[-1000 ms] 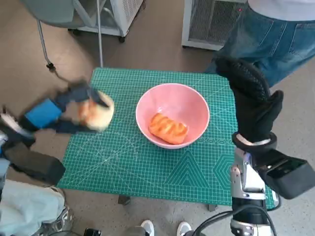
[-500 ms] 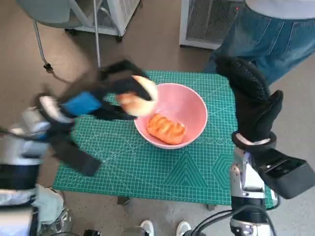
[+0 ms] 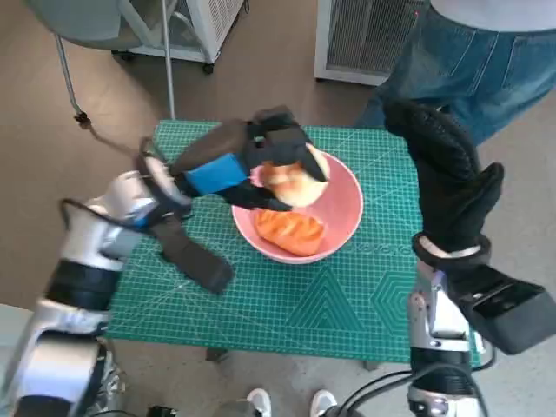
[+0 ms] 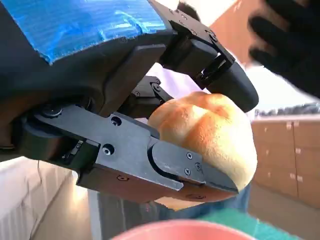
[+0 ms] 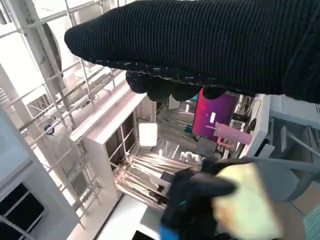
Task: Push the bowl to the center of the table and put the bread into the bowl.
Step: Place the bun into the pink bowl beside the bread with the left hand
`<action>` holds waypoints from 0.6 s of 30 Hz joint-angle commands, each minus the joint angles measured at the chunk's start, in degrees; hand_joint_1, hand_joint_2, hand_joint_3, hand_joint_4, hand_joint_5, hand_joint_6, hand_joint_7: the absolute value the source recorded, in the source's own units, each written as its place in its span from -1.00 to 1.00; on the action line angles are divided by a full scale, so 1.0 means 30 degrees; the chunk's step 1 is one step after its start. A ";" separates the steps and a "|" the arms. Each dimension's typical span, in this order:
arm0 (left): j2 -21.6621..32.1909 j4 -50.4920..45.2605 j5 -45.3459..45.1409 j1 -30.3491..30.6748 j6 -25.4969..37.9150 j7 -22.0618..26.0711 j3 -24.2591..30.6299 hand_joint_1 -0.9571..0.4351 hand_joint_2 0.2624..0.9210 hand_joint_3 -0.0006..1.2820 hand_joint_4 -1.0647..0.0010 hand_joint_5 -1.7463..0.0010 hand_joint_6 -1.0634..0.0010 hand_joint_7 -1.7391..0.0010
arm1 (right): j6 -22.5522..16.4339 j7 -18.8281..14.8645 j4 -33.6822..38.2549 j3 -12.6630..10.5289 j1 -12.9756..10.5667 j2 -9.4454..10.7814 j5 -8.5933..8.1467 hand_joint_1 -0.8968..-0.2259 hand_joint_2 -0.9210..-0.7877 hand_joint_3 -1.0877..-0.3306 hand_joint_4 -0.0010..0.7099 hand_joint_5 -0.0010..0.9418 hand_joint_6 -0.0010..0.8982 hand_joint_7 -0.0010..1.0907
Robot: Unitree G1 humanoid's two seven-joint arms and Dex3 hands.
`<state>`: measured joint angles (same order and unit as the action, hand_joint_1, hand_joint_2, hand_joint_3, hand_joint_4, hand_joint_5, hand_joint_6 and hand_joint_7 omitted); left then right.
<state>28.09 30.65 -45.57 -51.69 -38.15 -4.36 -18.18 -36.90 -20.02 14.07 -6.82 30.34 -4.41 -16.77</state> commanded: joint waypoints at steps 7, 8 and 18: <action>-0.0232 -0.1965 0.0700 0.0433 0.5248 0.6581 -0.0768 -0.03 0.80 -0.95 0.58 0.94 0.62 0.79 | 0.0031 -0.0443 0.0042 -0.0360 -0.0729 -0.0201 -0.0710 -0.11 -1.00 -0.15 -0.27 -0.87 -1.00 0.29; -0.0225 -0.2329 0.0837 0.0553 0.5636 0.7078 -0.0710 -0.04 0.80 -0.96 0.63 0.96 0.65 0.83 | 0.0045 -0.0455 0.0022 -0.0376 -0.0744 -0.0187 -0.0737 -0.11 -1.00 -0.15 -0.26 -0.87 -1.00 0.29; -0.0322 -0.2722 0.4100 0.1186 0.5774 0.8578 0.0310 -0.05 0.80 -0.99 0.74 1.00 0.56 0.89 | 0.0103 -0.0321 -0.0060 -0.0337 -0.0735 0.0059 -0.0630 -0.08 -1.00 -0.13 -0.26 -0.87 -1.00 0.30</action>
<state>27.00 23.11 -36.77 -48.94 -20.69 20.05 -18.73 -37.04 -20.92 13.65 -7.76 29.31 -4.41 -18.31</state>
